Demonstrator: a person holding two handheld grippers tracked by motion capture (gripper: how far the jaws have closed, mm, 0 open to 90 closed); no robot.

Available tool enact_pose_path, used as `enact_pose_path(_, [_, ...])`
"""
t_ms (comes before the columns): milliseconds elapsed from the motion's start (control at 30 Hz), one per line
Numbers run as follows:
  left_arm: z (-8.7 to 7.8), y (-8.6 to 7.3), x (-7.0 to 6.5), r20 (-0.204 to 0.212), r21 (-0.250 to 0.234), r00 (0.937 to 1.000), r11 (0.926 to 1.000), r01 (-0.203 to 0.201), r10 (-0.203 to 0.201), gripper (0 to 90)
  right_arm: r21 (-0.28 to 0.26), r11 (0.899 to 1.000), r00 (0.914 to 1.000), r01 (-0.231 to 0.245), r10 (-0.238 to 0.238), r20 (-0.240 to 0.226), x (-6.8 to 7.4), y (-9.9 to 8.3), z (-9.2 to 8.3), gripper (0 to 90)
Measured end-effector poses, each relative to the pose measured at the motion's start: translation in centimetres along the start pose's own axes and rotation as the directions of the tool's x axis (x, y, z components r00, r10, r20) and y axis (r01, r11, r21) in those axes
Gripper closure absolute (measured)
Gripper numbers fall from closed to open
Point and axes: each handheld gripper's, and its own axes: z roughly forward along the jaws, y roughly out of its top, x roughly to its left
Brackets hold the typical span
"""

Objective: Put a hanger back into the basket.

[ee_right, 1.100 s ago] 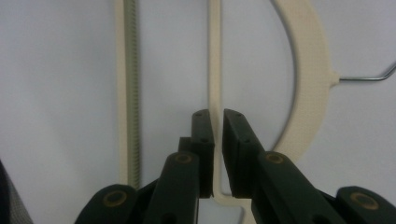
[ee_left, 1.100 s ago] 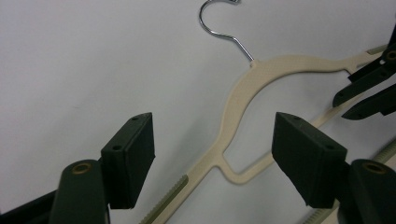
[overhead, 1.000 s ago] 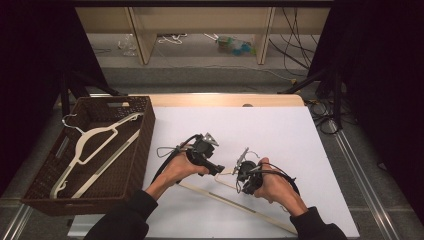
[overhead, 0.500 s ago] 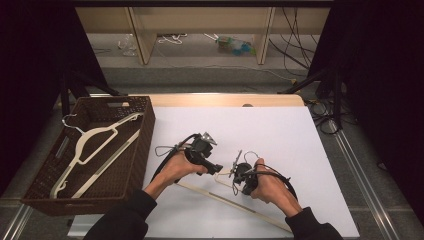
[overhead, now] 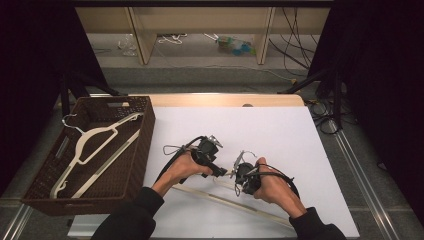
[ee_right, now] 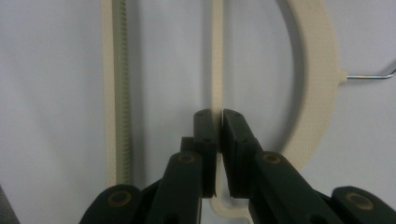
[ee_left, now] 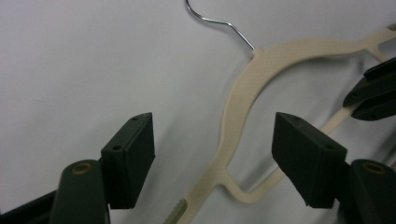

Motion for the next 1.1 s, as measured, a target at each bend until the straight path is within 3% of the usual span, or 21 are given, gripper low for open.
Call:
enact_pose_path(33, [0.1, 0.0, -0.1, 0.004, 0.002, 1.0, 1.0, 0.004, -0.004, 30.5, 0.008, 1.0, 0.9999, -0.014, 0.014, 0.001, 0.2, 0.1, -0.2, 84.9])
enact_pose_path(100, [0.4, 0.1, -0.2, 0.019, 0.008, 0.9998, 1.0, 0.003, -0.003, 31.4, -0.002, 1.0, 0.9999, 0.011, -0.011, 0.009, 0.1, 0.1, -0.3, 85.0])
enact_pose_path(133, [0.5, 0.1, -0.4, 0.014, 0.011, 0.9999, 0.9999, 0.0, -0.001, 31.8, 0.003, 1.0, 0.9999, -0.013, 0.013, 0.005, 0.3, 0.2, -0.5, 84.9])
enact_pose_path(167, [0.7, 0.1, -0.4, 0.012, 0.018, 0.9999, 0.9998, -0.006, 0.006, 31.8, 0.001, 1.0, 0.9999, -0.003, 0.003, 0.011, 0.4, 0.3, -0.5, 84.9])
enact_pose_path(233, [1.0, 0.1, -0.7, 0.016, 0.028, 0.9997, 0.9994, 0.019, -0.019, 33.7, -0.01, 1.0, 0.9998, 0.011, -0.01, 0.016, 0.4, 0.3, -0.7, 84.9])
enact_pose_path(300, [1.3, 0.1, -0.7, 0.014, 0.031, 0.9999, 0.9995, 0.007, -0.007, 35.5, -0.012, 1.0, 0.9999, 0.0, 0.0, 0.013, 0.6, 0.4, -1.1, 85.0])
enact_pose_path(433, [1.6, 0.1, -0.8, 0.055, 0.05, 0.9984, 0.9986, -0.018, 0.015, 51.8, -0.031, 0.999, 0.9993, 0.026, -0.025, 0.026, 0.6, 0.4, -1.4, 85.0])
enact_pose_path(533, [1.4, 0.1, -0.9, 0.085, 0.061, 0.996, 0.9976, -0.033, 0.027, 65.6, -0.029, 1.0, 0.9998, 0.01, -0.01, 0.02, 0.7, 0.5, -1.5, 85.0])
enact_pose_path(567, [1.3, 0.1, -0.9, 0.078, 0.058, 0.9962, 0.9974, -0.044, 0.039, 67.6, -0.031, 0.999, 0.9994, 0.023, -0.022, 0.026, 0.7, 0.4, -1.5, 85.0])
enact_pose_path(600, [0.9, 0.2, -0.7, 0.081, 0.077, 0.995, 0.9949, -0.064, 0.058, 71.0, -0.032, 0.999, 0.9998, 0.013, -0.013, 0.013, 0.8, 0.4, -1.6, 85.0])
enact_pose_path(633, [1.0, 0.1, -0.9, 0.095, 0.03, 0.9955, 0.9995, -0.004, 0.001, 72.5, -0.038, 0.999, 0.9994, 0.029, -0.029, 0.019, 0.6, 0.4, -1.6, 85.0])
enact_pose_path(667, [0.5, 0.2, -0.7, 0.102, 0.05, 0.9946, 0.9984, -0.025, 0.02, 72.8, -0.039, 0.999, 0.9994, 0.032, -0.031, 0.016, 0.6, 0.3, -1.7, 85.0])
enact_pose_path(700, [0.4, 0.2, -1.0, 0.112, 0.019, 0.9936, 0.9997, 0.015, -0.017, 72.9, -0.032, 0.999, 0.9999, -0.004, 0.004, 0.011, 0.9, 0.3, -1.8, 85.0])
enact_pose_path(733, [-0.1, 0.2, -0.9, 0.118, 0.036, 0.993, 0.9993, -0.007, 0.002, 73.4, -0.037, 0.999, 0.9998, 0.01, -0.009, 0.015, 0.8, 0.3, -1.9, 85.0])
enact_pose_path(967, [-2.6, -0.4, -2.0, 0.143, 0.03, 0.9889, 0.9988, 0.039, -0.043, 78.7, -0.099, 0.995, 0.9996, -0.015, 0.017, 0.021, 0.5, -0.5, -3.7, 90.0])
enact_pose_path(1100, [-4.3, -0.8, -2.1, 0.153, 0.024, 0.9877, 0.9992, 0.031, -0.034, 81.1, -0.167, 0.985, 0.9991, -0.033, 0.037, 0.02, 0.4, -1.2, -5.5, 86.8])
